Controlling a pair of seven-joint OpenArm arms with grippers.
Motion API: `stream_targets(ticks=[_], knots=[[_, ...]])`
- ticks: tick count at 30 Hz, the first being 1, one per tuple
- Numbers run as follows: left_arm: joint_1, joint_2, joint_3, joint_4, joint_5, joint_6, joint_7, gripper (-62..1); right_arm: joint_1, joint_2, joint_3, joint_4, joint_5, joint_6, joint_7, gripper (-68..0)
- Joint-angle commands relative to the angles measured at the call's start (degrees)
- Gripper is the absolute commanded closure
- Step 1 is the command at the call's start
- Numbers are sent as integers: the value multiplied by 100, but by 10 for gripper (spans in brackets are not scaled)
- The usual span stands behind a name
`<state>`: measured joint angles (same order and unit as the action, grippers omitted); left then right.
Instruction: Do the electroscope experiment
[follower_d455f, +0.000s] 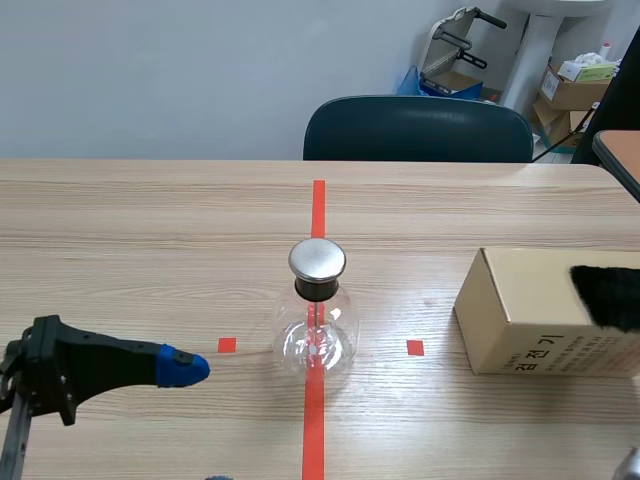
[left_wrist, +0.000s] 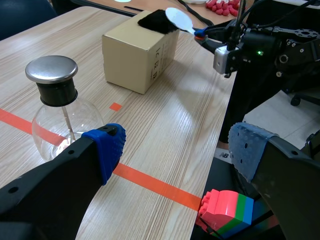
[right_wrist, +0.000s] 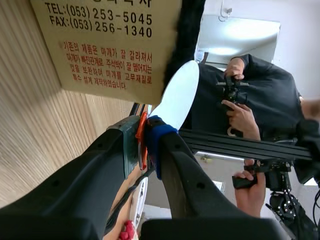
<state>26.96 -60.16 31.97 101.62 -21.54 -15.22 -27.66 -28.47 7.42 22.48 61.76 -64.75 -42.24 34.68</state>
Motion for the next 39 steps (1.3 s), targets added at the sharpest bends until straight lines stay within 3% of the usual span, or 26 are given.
stream_targets(ticks=[1,5,7,9,12,14,16,21,23,29,31,37,39], knots=[[-13,44,-26,120,-33,-37,-83,-452,-7,70,0,48,-87,-262,437,-10],[-13,44,-26,120,-33,-37,-83,-452,-9,68,0,48,-85,-262,1759,-10],[-13,44,-26,120,-33,-37,-83,-452,-11,66,0,48,-83,-262,1884,-10],[-13,44,-26,120,-33,-37,-83,-452,-11,63,0,48,-42,-262,1543,-10],[-13,44,-26,120,-33,-37,-83,-452,-11,63,2,48,-37,-262,446,-10],[-13,44,-26,120,-33,-37,-83,-452,-11,66,2,48,-42,-262,-28,-10],[-13,44,-26,120,-33,-37,-83,-452,-11,68,2,48,-92,-262,24,-10],[-13,44,-26,120,-33,-37,-83,-452,-9,68,0,48,-146,-262,1493,-10],[-13,44,-26,120,-33,-37,-83,-452,-11,66,0,48,-127,-262,1578,-10],[-13,44,-26,120,-35,-37,-85,-452,-11,68,4,48,-39,-262,-59,-10],[-13,44,-26,120,-35,-37,-85,-452,-11,72,7,48,-50,-262,-118,-10],[-13,44,-26,120,-35,-37,-85,-452,-9,81,4,48,-170,-262,1456,-10],[-13,44,-26,120,-35,-37,-83,-452,-11,79,4,48,-166,-262,1460,-10]])
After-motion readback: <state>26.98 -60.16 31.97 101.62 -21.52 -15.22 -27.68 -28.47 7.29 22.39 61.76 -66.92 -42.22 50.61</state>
